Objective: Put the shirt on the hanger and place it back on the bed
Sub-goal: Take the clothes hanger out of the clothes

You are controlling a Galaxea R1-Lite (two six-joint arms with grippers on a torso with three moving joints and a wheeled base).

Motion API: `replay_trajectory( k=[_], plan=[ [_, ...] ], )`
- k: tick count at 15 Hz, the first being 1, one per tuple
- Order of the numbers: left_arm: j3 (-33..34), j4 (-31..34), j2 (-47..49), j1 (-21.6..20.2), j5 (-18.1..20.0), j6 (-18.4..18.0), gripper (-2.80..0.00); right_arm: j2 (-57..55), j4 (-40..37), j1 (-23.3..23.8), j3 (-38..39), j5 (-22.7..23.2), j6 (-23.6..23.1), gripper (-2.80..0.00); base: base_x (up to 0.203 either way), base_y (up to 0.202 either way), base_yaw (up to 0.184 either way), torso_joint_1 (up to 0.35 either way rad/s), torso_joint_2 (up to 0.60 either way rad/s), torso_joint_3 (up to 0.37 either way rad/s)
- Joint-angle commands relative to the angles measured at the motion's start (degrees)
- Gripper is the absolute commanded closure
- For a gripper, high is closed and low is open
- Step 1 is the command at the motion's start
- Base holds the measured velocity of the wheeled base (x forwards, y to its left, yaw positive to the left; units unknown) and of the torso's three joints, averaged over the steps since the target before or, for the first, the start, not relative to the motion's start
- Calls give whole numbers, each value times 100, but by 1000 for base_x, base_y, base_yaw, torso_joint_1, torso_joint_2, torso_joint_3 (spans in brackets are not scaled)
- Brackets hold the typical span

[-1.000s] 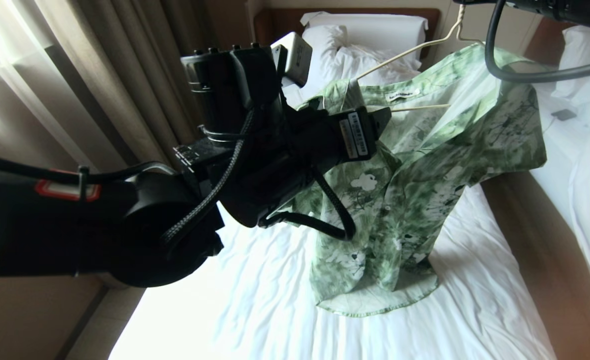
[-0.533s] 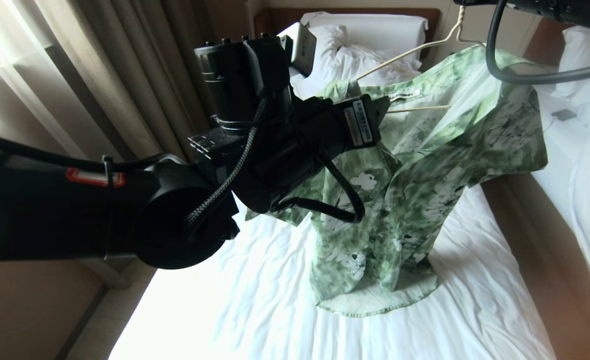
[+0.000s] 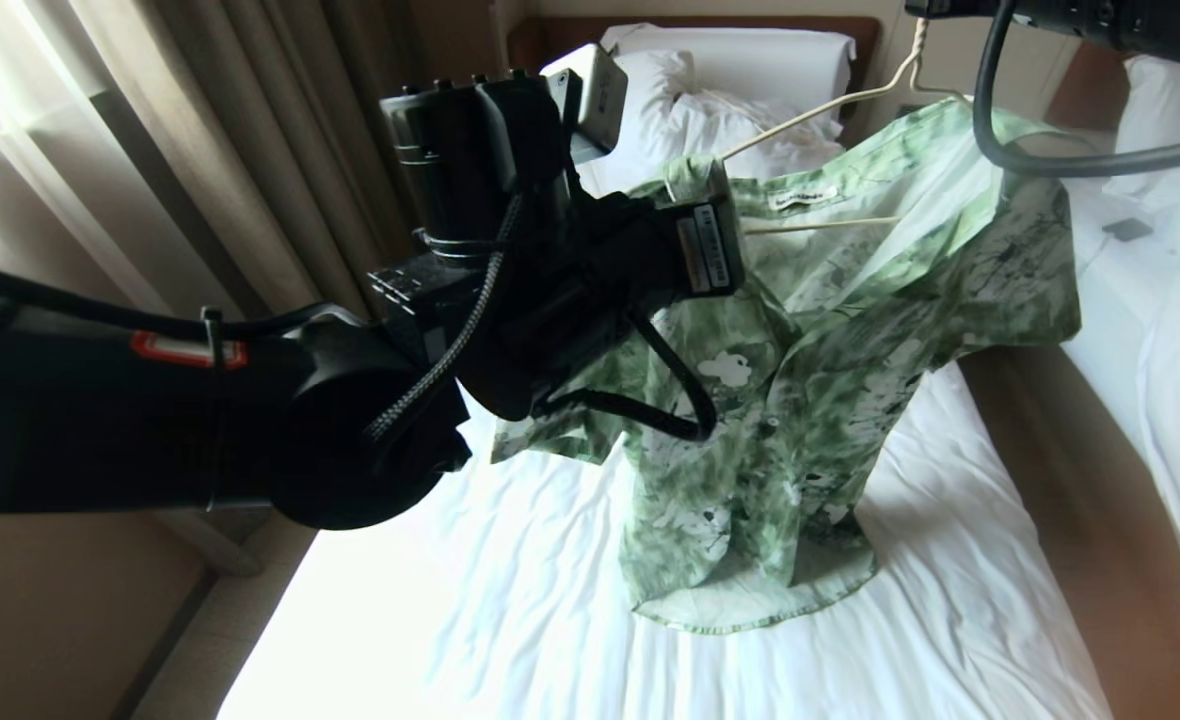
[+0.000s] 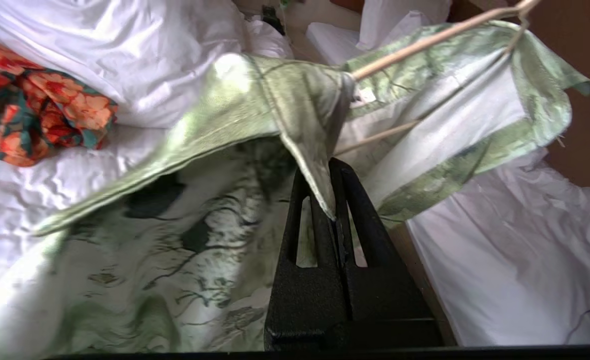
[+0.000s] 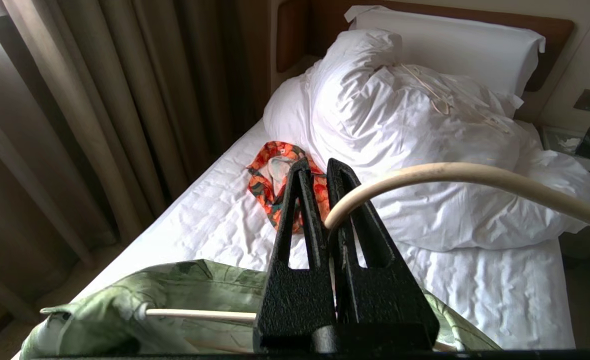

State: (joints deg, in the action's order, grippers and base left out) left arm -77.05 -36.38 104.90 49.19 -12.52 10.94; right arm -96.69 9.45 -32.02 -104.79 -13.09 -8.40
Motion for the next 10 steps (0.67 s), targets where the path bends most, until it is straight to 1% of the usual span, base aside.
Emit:
replay_trajectory(
  k=[1,3,4,6,7,8,10],
  plan=[
    [97,-5,-307,-218,-16,-45,0,48,12,19,68,-26,-13,0,0,0,0,0,0,0],
    [405,90,-817,-454,-14,-106,0,-41,22,79,73,-44,-30,0,0,0,0,0,0,0],
    [710,167,-1128,-548,-10,-127,0,-96,57,145,73,-53,-22,0,0,0,0,0,0,0],
    [1581,247,-1703,-793,23,-146,0,-171,154,205,73,-71,-13,0,0,0,0,0,0,0],
    [1954,268,-1952,-1037,69,-153,0,-184,161,198,73,-71,-13,0,0,0,0,0,0,0],
    [2175,283,-2098,-1375,140,-158,0,-203,163,188,64,-71,-24,0,0,0,0,0,0,0],
    [2335,317,-2205,-1852,328,-164,0,-268,163,171,55,-71,-48,0,0,0,0,0,0,0]
  ],
)
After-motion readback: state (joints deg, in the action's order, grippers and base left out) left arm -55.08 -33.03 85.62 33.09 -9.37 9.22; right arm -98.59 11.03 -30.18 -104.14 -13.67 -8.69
